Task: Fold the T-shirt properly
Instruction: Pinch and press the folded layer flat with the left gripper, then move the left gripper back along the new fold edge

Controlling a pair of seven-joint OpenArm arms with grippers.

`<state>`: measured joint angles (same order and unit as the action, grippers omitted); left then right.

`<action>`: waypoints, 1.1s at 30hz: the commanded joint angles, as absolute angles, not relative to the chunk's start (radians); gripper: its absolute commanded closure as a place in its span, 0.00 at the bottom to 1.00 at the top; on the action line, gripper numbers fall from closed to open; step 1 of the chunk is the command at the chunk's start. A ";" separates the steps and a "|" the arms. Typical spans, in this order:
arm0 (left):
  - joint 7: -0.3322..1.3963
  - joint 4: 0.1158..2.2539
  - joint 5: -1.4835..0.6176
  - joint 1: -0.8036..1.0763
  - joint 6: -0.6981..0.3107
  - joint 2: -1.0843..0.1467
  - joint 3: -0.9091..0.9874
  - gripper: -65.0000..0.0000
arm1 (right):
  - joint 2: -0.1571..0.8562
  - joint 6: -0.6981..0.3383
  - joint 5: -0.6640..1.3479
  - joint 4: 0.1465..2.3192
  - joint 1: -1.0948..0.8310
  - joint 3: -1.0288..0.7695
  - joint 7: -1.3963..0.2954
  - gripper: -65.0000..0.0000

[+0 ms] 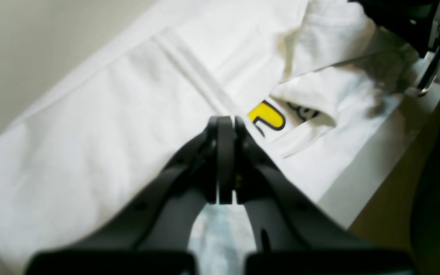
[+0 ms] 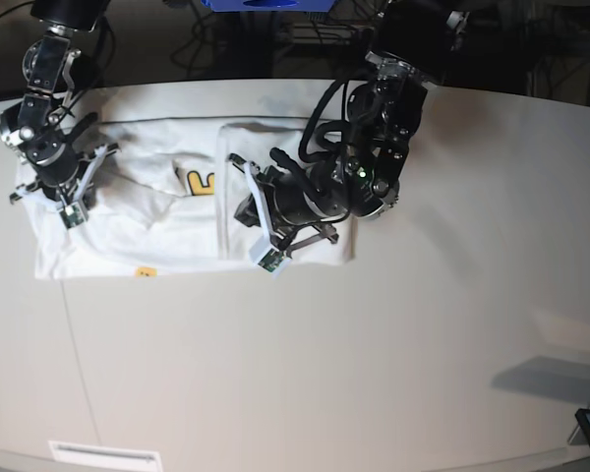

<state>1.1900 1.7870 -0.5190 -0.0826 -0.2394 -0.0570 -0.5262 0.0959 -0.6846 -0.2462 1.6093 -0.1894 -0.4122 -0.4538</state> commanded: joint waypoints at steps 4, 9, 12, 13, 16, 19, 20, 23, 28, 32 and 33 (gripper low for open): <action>1.187 1.834 -0.533 -0.094 -0.260 -0.143 -0.565 1.00 | 0.101 -0.698 -0.271 1.609 -0.194 -0.412 -0.490 0.98; 1.187 1.862 -0.532 -0.097 -0.420 -0.193 -0.642 1.00 | 0.096 -0.698 -0.271 1.609 -0.193 -0.412 -0.515 0.98; 1.185 1.859 -0.524 -0.099 -0.440 -0.191 -0.662 1.00 | 0.096 -0.698 -0.271 1.609 -0.185 -0.412 -0.535 0.98; 1.185 1.856 -0.522 -0.101 -0.440 -0.188 -0.661 1.00 | 0.094 -0.698 -0.271 1.609 -0.185 -0.412 -0.535 0.98; 1.187 1.850 -0.522 -0.101 -0.440 -0.185 -0.664 1.00 | 0.094 -0.698 -0.271 1.609 -0.185 -0.412 -0.535 0.98; 1.201 1.817 -0.530 -0.099 -0.443 -0.193 -0.664 1.00 | 0.094 -0.698 -0.271 1.609 -0.188 -0.412 -0.535 0.98; 1.211 1.802 -0.524 -0.099 -0.443 -0.193 -0.664 1.00 | 0.094 -0.698 -0.271 1.609 -0.188 -0.412 -0.535 0.98; 1.218 1.756 -0.530 -0.114 -0.472 -0.193 -0.673 1.00 | 0.094 -0.698 -0.271 1.609 -0.188 -0.412 -0.535 0.98; 1.218 1.662 -0.522 -0.168 -0.549 -0.194 -0.789 1.00 | 0.093 -0.698 -0.271 1.609 -0.188 -0.412 -0.535 0.98; 1.218 1.653 -0.521 -0.176 -0.533 -0.194 -0.796 1.00 | 0.093 -0.698 -0.271 1.609 -0.191 -0.414 -0.535 0.98; 1.218 1.666 -0.521 -0.185 -0.532 -0.196 -0.796 1.00 | 0.094 -0.698 -0.271 1.609 -0.191 -0.414 -0.535 0.98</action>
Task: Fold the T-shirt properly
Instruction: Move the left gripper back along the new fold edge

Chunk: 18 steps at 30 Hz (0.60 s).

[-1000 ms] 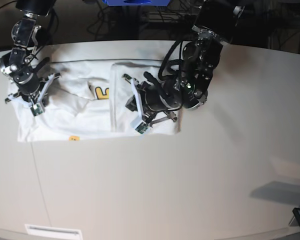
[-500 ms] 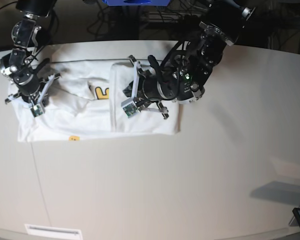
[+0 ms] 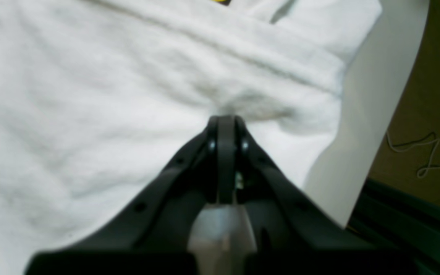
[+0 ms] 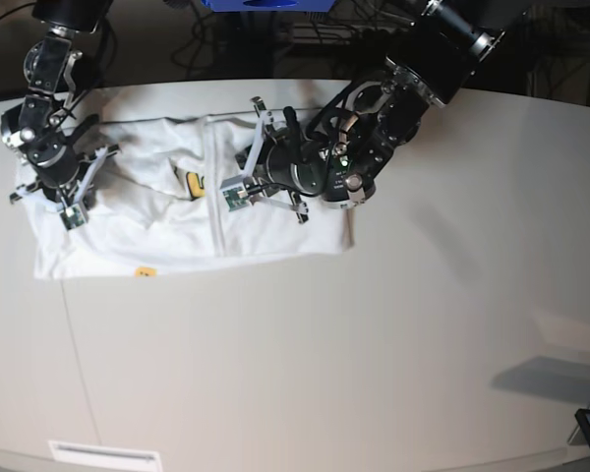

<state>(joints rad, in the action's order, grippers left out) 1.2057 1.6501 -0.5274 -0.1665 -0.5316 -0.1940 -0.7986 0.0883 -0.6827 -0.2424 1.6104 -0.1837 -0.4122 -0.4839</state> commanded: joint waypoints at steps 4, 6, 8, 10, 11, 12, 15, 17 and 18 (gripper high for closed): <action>1.218 1.793 -0.521 -0.202 -0.469 -0.242 -0.777 1.00 | 0.096 -0.698 -0.271 1.612 -0.191 -0.414 -0.535 0.98; 1.216 1.810 -0.521 -0.202 -0.443 -0.249 -0.719 1.00 | 0.094 -0.698 -0.271 1.612 -0.191 -0.414 -0.535 0.98; 1.216 1.811 -0.519 -0.194 -0.438 -0.259 -0.671 1.00 | 0.097 -0.698 -0.271 1.610 -0.191 -0.414 -0.535 0.98; 1.214 1.811 -0.519 -0.185 -0.438 -0.277 -0.667 1.00 | 0.099 -0.698 -0.271 1.613 -0.191 -0.414 -0.535 0.98; 1.214 1.813 -0.519 -0.180 -0.438 -0.291 -0.668 1.00 | 0.097 -0.698 -0.271 1.615 -0.191 -0.414 -0.535 0.98; 1.214 1.813 -0.519 -0.179 -0.438 -0.303 -0.671 1.00 | 0.097 -0.698 -0.271 1.613 -0.188 -0.414 -0.536 0.98; 1.214 1.810 -0.519 -0.159 -0.438 -0.323 -0.671 1.00 | 0.099 -0.698 -0.271 1.610 -0.186 -0.414 -0.536 0.98; 1.216 1.807 -0.507 -0.151 -0.438 -0.334 -0.671 1.00 | 0.099 -0.698 -0.271 1.612 -0.186 -0.414 -0.536 0.98; 1.218 1.807 -0.479 -0.148 -0.438 -0.349 -0.673 1.00 | 0.099 -0.698 -0.271 1.612 -0.186 -0.414 -0.536 0.98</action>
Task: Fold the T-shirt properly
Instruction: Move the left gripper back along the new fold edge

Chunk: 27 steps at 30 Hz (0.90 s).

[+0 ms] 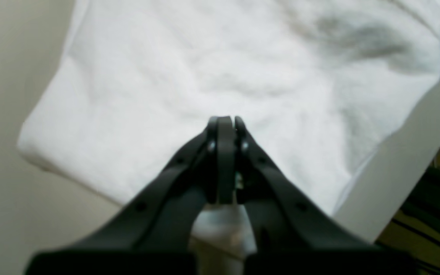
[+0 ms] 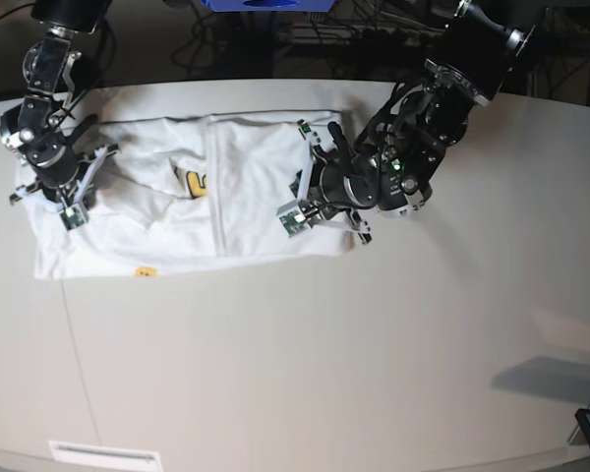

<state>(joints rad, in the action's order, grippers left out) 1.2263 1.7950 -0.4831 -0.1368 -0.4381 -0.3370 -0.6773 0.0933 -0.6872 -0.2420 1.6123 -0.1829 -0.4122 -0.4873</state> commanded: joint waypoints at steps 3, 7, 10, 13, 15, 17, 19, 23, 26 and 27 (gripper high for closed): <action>1.218 1.804 -0.354 -0.119 -0.441 -0.364 -0.670 1.00 | 0.099 -0.698 -0.271 1.612 -0.186 -0.414 -0.536 0.98; 1.216 1.732 -0.232 -0.114 -0.444 -0.364 -0.671 1.00 | 0.099 -0.698 -0.271 1.613 -0.186 -0.412 -0.536 0.98; 1.213 1.695 -0.228 -0.116 -0.507 -0.364 -0.664 1.00 | 0.096 -0.698 -0.271 1.615 -0.186 -0.412 -0.536 0.98; 1.213 1.698 -0.223 -0.114 -0.541 -0.364 -0.662 1.00 | 0.096 -0.698 -0.271 1.616 -0.188 -0.412 -0.536 0.98; 1.214 1.702 -0.223 -0.114 -0.542 -0.372 -0.662 1.00 | 0.096 -0.698 -0.271 1.616 -0.188 -0.412 -0.536 0.98; 1.214 1.709 -0.223 -0.113 -0.542 -0.377 -0.662 1.00 | 0.094 -0.698 -0.271 1.620 -0.188 -0.412 -0.535 0.98; 1.216 1.710 -0.223 -0.113 -0.542 -0.377 -0.662 1.00 | 0.094 -0.698 -0.271 1.620 -0.186 -0.412 -0.535 0.98; 1.216 1.710 -0.223 -0.113 -0.542 -0.377 -0.662 1.00 | 0.094 -0.698 -0.269 1.626 -0.186 -0.412 -0.533 0.98; 1.216 1.715 -0.223 -0.114 -0.542 -0.377 -0.661 1.00 | 0.093 -0.698 -0.269 1.670 -0.186 -0.412 -0.533 0.98; 1.216 1.727 -0.223 -0.114 -0.542 -0.374 -0.661 1.00 | 0.093 -0.698 -0.268 1.692 -0.186 -0.412 -0.533 0.97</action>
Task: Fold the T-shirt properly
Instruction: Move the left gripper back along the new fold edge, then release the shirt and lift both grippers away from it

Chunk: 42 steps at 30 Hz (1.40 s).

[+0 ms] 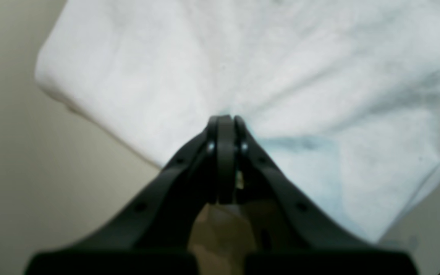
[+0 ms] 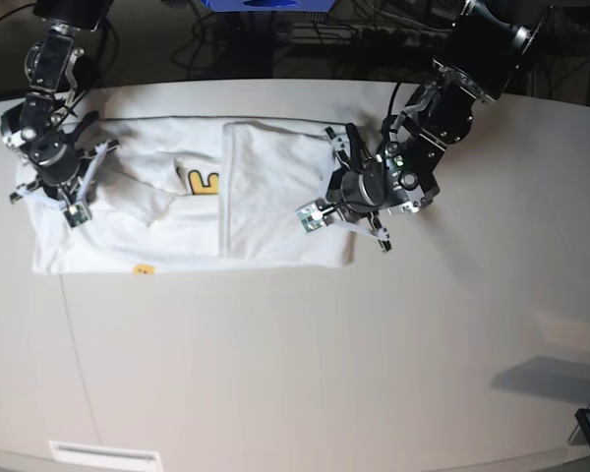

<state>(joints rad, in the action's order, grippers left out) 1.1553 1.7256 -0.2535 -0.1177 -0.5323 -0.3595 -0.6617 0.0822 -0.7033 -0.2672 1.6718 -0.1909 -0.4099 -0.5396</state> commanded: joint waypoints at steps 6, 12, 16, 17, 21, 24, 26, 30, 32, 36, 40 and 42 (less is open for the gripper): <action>1.218 1.804 -0.223 -0.127 -0.542 -0.371 -0.657 1.00 | 0.093 -0.698 -0.268 1.799 -0.173 -0.412 -0.552 0.97; 1.218 1.825 -0.223 -0.116 -0.541 -0.354 -0.489 1.00 | 0.101 -0.698 -0.269 1.859 -0.142 -0.412 -0.587 0.97; 1.219 1.910 -0.231 -0.056 -0.545 -0.397 -0.311 1.00 | 0.116 -0.698 -0.269 1.880 -0.127 -0.470 -0.610 0.97; 1.219 1.928 -0.231 -0.031 -0.547 -0.404 -0.268 1.00 | 0.116 -0.698 -0.266 1.885 -0.124 -0.495 -0.628 0.97; 1.213 1.966 -0.232 0.090 -0.561 -0.410 -0.084 1.00 | 0.114 -0.698 -0.265 1.893 -0.104 -0.601 -0.656 0.97; 1.208 1.963 -0.223 0.156 -0.615 -0.406 -0.019 1.00 | 0.116 -0.698 -0.265 1.893 -0.101 -0.625 -0.688 0.97; 1.167 1.951 -0.222 0.174 -0.639 -0.406 0.002 1.00 | 0.117 -0.698 -0.245 1.893 -0.099 -0.625 -0.711 0.97; 1.148 1.874 -0.222 0.163 -0.639 -0.404 -0.004 1.00 | 0.124 -0.698 -0.154 1.890 -0.073 -0.625 -0.799 0.97; 1.125 1.848 -0.222 0.162 -0.639 -0.403 -0.004 1.00 | 0.124 -0.698 -0.127 1.890 -0.054 -0.639 -0.849 0.97; 1.058 1.788 -0.208 0.157 -0.639 -0.403 -0.004 1.00 | 0.127 -0.698 -0.035 1.890 -0.010 -0.725 -0.943 0.97; 0.964 1.721 -0.108 0.150 -0.642 -0.366 -0.005 1.00 | 0.154 -0.698 0.012 1.891 0.041 -0.788 -1.084 0.97; 0.929 1.696 -0.041 0.150 -0.645 -0.335 -0.005 1.00 | 0.156 -0.698 0.044 1.891 0.056 -0.799 -1.130 0.97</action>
<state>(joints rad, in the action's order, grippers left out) 0.9157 1.6966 -0.0380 0.1455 -0.6334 -0.3351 -0.0040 0.1452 -0.6956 0.0273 1.8725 0.0444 -0.8001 -1.1473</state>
